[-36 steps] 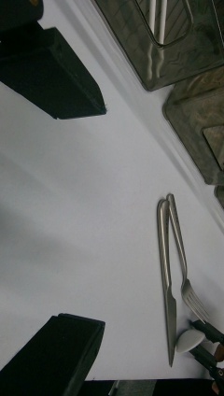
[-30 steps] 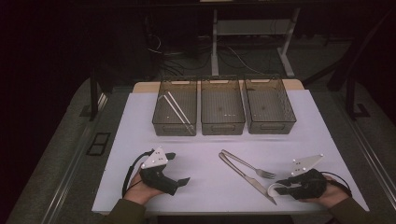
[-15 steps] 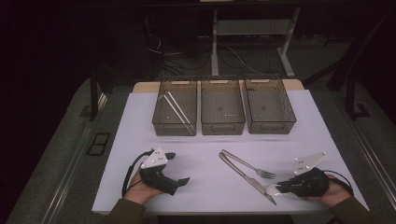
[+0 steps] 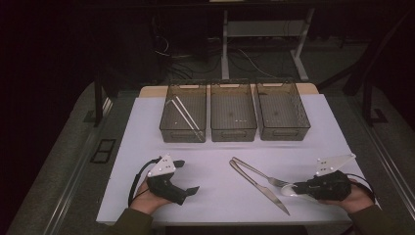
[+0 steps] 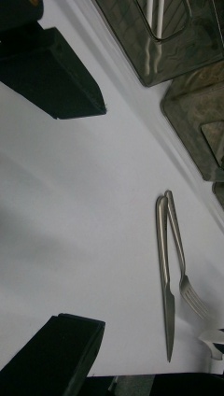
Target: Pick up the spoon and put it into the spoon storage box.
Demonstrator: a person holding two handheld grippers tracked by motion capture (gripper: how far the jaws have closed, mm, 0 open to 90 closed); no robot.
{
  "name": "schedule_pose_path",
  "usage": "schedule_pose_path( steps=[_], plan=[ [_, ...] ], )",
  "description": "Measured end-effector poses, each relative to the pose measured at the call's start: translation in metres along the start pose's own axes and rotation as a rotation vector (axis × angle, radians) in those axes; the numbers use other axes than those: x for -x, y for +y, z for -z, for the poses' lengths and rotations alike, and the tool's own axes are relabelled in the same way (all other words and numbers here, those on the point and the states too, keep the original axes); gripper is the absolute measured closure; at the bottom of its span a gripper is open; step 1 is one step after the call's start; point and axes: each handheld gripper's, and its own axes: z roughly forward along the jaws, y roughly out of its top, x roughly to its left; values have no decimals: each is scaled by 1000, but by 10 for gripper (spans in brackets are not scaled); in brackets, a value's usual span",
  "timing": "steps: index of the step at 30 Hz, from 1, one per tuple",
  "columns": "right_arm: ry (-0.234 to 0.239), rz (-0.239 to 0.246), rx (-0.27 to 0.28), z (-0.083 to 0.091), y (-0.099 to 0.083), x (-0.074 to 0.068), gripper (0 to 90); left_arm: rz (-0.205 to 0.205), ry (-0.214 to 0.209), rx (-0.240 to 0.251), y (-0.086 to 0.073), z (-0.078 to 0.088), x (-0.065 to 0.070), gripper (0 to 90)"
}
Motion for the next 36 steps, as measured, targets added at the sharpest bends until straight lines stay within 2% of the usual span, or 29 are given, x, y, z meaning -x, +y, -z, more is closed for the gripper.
schedule_pose_path(
  steps=[10,18,25,36],
  plan=[
    [-58,-57,66,12,16,12,838,2,0,-4,0,-1,0,0],
    [-110,-107,104,13,29,23,838,4,-2,-3,0,-2,1,0],
    [-130,-152,156,15,42,33,838,-1,-1,-3,1,-1,0,0],
    [-153,-159,191,6,71,44,838,0,-6,-5,0,-2,1,0]
  ],
)
